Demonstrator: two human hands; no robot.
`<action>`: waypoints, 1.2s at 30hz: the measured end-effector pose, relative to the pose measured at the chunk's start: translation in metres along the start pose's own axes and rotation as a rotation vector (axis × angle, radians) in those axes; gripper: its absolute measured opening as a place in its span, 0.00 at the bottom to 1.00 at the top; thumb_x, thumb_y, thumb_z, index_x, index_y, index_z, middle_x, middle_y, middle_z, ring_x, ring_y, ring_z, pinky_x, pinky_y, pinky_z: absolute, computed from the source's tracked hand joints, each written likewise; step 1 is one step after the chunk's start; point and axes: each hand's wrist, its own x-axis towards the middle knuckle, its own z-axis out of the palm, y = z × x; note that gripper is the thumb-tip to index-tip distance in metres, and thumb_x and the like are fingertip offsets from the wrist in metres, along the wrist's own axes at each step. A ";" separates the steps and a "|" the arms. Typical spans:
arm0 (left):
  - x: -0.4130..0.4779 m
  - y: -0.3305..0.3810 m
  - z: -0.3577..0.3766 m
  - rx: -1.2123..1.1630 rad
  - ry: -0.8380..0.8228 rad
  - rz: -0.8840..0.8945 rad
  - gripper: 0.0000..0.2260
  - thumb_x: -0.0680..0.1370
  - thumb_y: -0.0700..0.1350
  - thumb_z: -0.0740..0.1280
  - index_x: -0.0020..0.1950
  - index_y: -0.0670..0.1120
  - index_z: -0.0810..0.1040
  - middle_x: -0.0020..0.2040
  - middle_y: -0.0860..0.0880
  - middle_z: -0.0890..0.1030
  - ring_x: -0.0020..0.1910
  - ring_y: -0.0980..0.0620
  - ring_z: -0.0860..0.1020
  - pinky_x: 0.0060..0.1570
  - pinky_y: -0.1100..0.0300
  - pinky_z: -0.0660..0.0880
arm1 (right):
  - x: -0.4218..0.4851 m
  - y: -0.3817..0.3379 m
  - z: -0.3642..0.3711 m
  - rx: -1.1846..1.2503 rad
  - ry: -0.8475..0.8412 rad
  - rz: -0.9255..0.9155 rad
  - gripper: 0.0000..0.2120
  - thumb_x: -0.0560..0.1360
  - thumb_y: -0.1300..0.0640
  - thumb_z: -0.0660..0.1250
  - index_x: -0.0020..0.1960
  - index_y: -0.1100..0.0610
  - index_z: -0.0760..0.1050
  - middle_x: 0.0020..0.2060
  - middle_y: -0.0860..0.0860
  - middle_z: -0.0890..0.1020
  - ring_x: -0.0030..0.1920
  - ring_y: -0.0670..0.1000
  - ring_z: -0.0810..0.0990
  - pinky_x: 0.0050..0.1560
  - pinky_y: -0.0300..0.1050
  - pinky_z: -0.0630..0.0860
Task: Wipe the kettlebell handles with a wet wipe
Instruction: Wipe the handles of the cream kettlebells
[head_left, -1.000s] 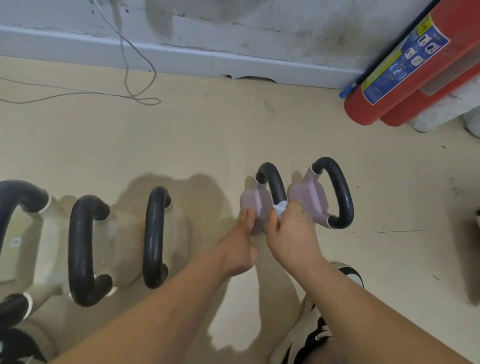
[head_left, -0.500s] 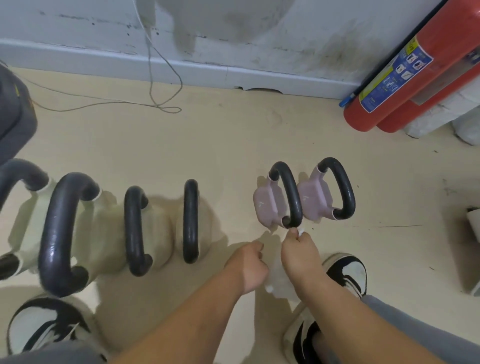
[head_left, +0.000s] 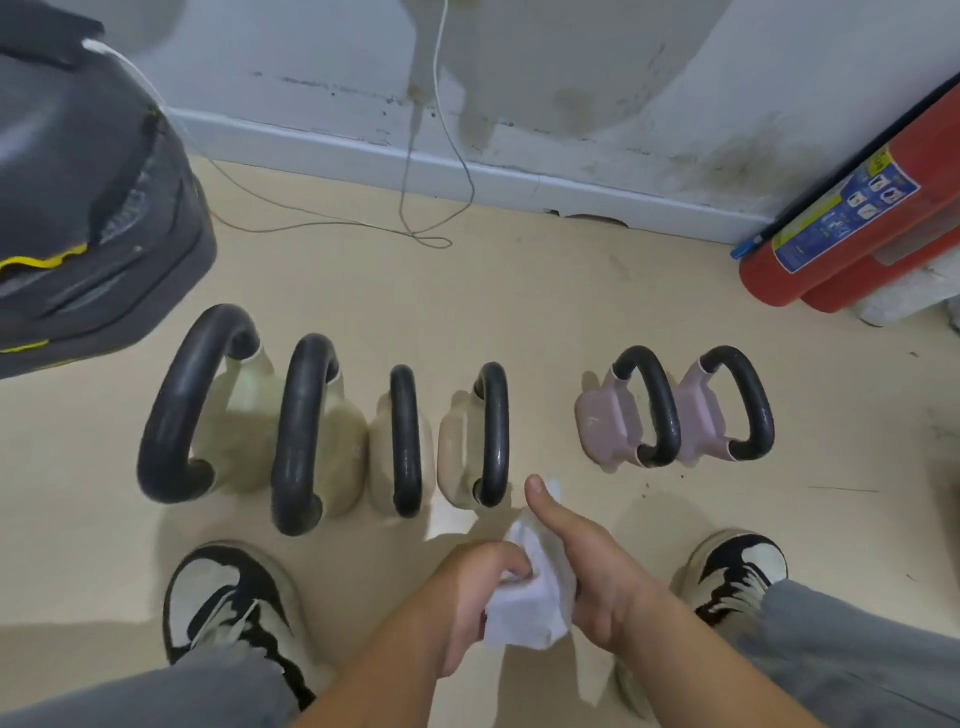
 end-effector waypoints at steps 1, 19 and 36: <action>-0.001 -0.002 -0.005 -0.010 -0.017 -0.023 0.18 0.64 0.45 0.72 0.53 0.43 0.84 0.50 0.43 0.87 0.52 0.43 0.84 0.61 0.46 0.79 | 0.001 0.004 0.001 -0.020 -0.007 -0.011 0.38 0.64 0.36 0.82 0.60 0.64 0.82 0.55 0.62 0.87 0.57 0.61 0.86 0.69 0.60 0.76; 0.015 0.023 -0.001 0.015 0.387 0.421 0.23 0.86 0.52 0.50 0.81 0.53 0.55 0.80 0.53 0.60 0.78 0.50 0.61 0.71 0.61 0.57 | 0.017 -0.029 0.018 -0.075 0.520 -0.303 0.12 0.85 0.52 0.60 0.57 0.57 0.80 0.52 0.57 0.84 0.50 0.57 0.82 0.48 0.48 0.77; 0.067 0.038 0.017 0.290 0.723 0.674 0.15 0.75 0.46 0.71 0.45 0.47 0.63 0.53 0.49 0.68 0.39 0.54 0.66 0.38 0.63 0.65 | 0.047 -0.043 -0.010 0.145 0.289 -0.185 0.23 0.82 0.42 0.64 0.72 0.53 0.75 0.62 0.53 0.85 0.64 0.56 0.82 0.72 0.57 0.73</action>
